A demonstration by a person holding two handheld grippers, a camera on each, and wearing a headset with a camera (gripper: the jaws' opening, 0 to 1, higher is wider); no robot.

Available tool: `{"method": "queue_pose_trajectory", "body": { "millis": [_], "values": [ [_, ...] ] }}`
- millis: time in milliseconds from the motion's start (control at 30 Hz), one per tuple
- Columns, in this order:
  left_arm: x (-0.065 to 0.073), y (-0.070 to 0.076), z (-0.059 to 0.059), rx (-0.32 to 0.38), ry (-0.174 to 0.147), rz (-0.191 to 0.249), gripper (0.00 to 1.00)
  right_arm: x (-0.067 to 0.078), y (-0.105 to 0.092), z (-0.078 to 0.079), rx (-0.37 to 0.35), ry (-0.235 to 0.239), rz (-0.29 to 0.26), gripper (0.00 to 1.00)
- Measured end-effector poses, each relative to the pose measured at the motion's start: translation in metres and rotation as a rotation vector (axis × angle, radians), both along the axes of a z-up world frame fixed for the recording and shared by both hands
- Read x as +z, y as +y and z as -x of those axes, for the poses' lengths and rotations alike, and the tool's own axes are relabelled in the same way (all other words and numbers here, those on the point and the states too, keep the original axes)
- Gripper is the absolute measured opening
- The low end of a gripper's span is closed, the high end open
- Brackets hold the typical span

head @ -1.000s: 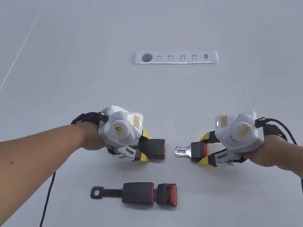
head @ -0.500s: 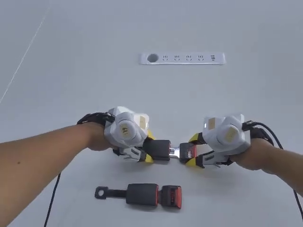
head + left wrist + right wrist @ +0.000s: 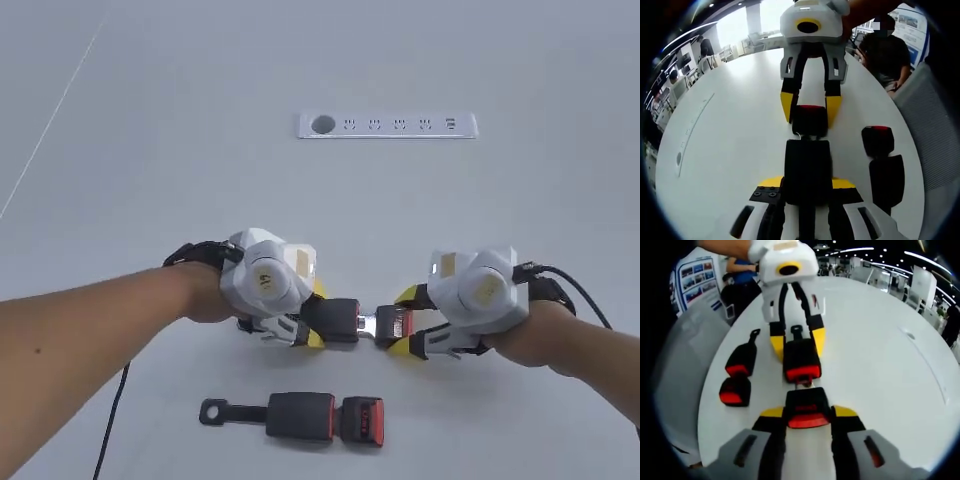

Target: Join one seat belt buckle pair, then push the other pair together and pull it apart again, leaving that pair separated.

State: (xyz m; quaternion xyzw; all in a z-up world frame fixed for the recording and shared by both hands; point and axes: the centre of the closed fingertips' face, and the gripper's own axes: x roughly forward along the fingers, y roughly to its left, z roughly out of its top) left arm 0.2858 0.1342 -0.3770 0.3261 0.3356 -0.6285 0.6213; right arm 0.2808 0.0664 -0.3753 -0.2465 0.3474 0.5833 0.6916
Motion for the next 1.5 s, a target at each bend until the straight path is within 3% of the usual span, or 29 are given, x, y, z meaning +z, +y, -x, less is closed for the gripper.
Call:
{"method": "queue_pose_trajectory", "body": {
  "millis": [300, 633, 1500],
  "values": [
    [0.000, -0.001, 0.000, -0.015, -0.001, -0.018, 0.33, -0.001, 0.011, -0.002, -0.016, -0.010, 0.000, 0.34],
    [0.000, -0.001, 0.001, -0.020, -0.002, -0.030, 0.33, -0.001, 0.013, -0.003, 0.002, -0.017, 0.030, 0.34],
    [0.001, -0.002, 0.001, -0.019, 0.000, -0.039, 0.34, 0.000, 0.013, -0.003, 0.025, -0.030, 0.036, 0.35]
  ]
}}
